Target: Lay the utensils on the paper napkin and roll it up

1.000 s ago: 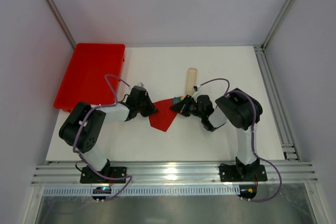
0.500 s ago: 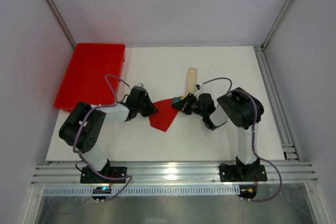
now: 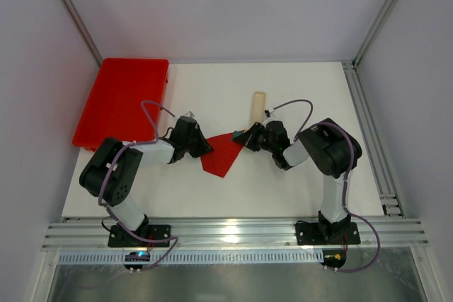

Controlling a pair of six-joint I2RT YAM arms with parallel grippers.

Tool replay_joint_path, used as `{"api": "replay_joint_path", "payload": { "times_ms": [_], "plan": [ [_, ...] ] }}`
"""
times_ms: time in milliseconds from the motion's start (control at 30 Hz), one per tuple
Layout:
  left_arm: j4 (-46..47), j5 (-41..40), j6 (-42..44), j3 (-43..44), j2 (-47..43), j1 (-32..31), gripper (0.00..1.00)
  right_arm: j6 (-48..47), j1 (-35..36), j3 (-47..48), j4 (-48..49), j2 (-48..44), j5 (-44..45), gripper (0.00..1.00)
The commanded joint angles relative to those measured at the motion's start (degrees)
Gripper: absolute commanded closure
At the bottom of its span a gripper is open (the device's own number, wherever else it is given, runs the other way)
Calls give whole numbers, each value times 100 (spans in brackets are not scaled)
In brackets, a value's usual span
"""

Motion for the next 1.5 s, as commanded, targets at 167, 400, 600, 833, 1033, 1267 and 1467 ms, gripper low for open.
{"api": "replay_joint_path", "payload": {
  "times_ms": [167, 400, 600, 833, 1033, 1267, 1467],
  "plan": [
    [-667, -246, 243, -333, 24, 17, 100, -425, -52, 93, -770, -183, 513, 96],
    [-667, -228, 252, -394, -56, 17, 100, -591, -87, 67, -586, -279, 285, 96],
    [-641, -184, 252, -403, -64, 17, 100, -636, -17, -196, 363, -525, -330, 96],
    [-562, -167, 208, -552, -161, 17, 100, -1180, 475, -153, -364, -938, -182, 96],
    [-430, -132, 138, -693, -179, -1, 100, -1470, 1001, -39, -1024, -1123, -120, 96],
    [-237, -88, 41, -939, -170, 8, 100, -1532, 1451, 366, -1674, -1202, 47, 96],
    [-131, -35, -38, -1053, -240, 8, 100, -1532, 1758, 497, -1886, -1106, -32, 96]
  ]
}}
